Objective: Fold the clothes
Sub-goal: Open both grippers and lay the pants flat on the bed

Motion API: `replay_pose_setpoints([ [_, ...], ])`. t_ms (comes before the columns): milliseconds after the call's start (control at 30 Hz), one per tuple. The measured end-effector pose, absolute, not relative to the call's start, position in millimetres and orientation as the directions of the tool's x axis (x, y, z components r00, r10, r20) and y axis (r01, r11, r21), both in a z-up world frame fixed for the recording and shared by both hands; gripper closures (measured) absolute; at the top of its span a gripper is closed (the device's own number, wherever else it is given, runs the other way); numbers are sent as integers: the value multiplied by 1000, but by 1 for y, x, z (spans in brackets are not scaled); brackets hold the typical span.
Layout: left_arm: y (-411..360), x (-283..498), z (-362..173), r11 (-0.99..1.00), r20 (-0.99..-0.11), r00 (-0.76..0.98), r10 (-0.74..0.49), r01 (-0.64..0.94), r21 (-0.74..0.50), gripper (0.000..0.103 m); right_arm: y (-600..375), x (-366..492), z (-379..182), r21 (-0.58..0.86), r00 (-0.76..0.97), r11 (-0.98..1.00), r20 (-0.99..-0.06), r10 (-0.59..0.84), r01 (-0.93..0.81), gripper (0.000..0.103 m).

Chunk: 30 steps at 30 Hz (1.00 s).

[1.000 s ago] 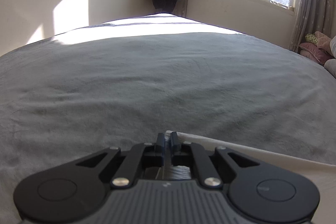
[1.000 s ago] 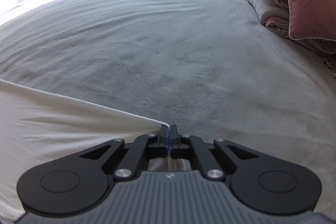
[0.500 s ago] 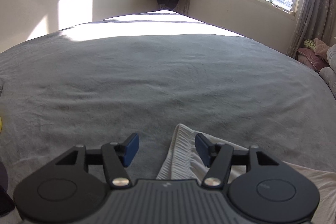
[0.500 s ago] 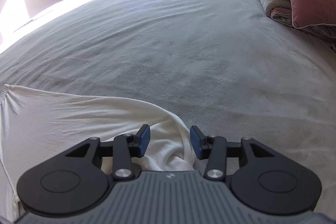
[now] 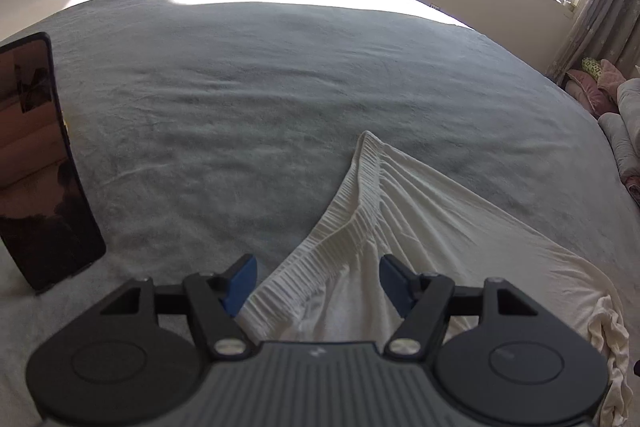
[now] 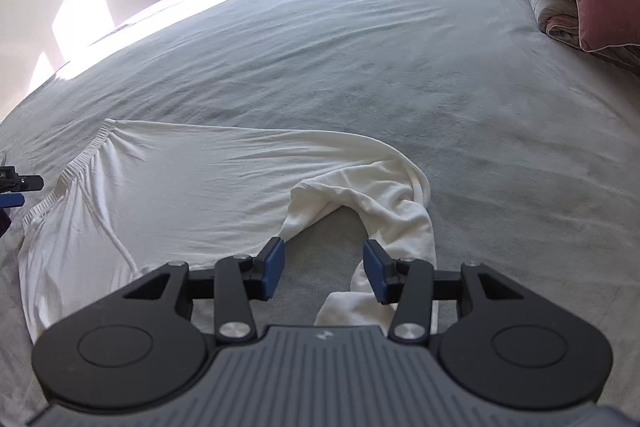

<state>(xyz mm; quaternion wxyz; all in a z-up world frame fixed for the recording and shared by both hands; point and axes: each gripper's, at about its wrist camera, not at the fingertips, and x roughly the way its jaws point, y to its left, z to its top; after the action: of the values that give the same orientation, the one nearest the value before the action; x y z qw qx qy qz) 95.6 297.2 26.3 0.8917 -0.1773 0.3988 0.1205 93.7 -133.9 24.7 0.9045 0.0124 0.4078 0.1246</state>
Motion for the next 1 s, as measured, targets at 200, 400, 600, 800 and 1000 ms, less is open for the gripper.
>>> replay_pose_setpoints([
  [200,299,41,19,868,-781,624,-5,-386,-314,34,-129,40,20,196,582,942,-747,323,-271,53],
  [400,283,-6,-1,845,-762,638,-112,-343,-411,34,-121,-14,6,232,505,916,-777,376,-326,52],
  [600,272,-13,-3,853,-757,635,-153,-302,-426,34,-119,-70,-3,315,459,894,-773,437,-319,52],
  [800,263,-20,2,865,-761,621,-189,-261,-428,34,-118,-100,-14,442,470,870,-733,491,-220,52],
  [1000,252,-29,9,896,-749,623,-223,-172,-410,33,-110,-110,-26,485,490,859,-716,497,-163,57],
])
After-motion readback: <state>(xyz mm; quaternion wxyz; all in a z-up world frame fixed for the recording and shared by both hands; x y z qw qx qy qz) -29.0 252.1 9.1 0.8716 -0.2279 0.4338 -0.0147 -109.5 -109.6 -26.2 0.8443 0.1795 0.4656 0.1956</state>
